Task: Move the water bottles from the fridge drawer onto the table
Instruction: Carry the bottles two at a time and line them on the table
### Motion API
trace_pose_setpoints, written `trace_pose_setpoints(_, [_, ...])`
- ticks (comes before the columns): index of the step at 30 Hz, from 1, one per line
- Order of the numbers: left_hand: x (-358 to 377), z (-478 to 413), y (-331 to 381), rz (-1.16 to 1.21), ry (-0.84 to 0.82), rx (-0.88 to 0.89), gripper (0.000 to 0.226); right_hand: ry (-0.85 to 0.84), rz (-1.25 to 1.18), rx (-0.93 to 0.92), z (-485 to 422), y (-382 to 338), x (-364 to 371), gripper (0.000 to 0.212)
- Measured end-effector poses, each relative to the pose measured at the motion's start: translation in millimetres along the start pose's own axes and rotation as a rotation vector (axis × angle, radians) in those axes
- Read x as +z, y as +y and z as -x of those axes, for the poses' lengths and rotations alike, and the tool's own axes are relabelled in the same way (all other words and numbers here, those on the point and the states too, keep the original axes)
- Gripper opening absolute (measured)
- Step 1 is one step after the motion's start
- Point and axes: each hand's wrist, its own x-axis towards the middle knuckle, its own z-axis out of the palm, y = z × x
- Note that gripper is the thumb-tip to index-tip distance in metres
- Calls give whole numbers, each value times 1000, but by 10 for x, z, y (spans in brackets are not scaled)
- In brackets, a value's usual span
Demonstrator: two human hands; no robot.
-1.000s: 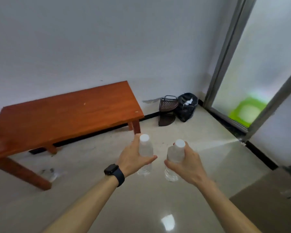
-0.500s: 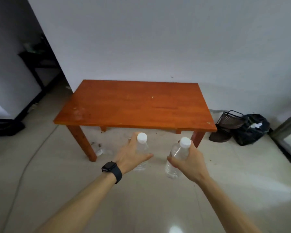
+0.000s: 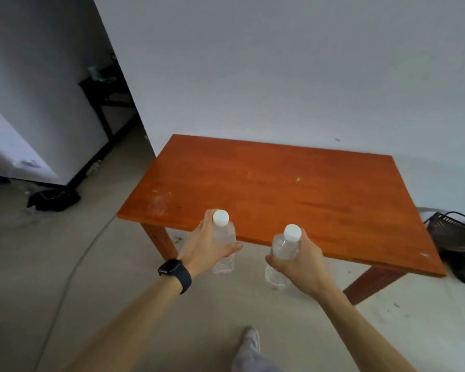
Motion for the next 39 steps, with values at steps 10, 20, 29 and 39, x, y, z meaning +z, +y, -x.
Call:
trace_pose_setpoints(10, [-560, -1601, -554, 44, 88, -99, 77, -118, 28, 21, -1856, -430, 601, 57])
trace_pose_setpoints(20, [-934, -3299, -1283, 77, -54, -163, 85, -177, 256, -23, -3547, -779, 1419, 43])
trace_pose_setpoints(29, [-1370, -5047, -1840, -102, -214, -72, 80, -22, 142, 247, -4888, -1201, 2052, 74])
trace_pose_setpoints(39, [-1505, -6598, -2221, -88, -164, -32, 74, 106, -14, 183, -6417, -1458, 2539, 78])
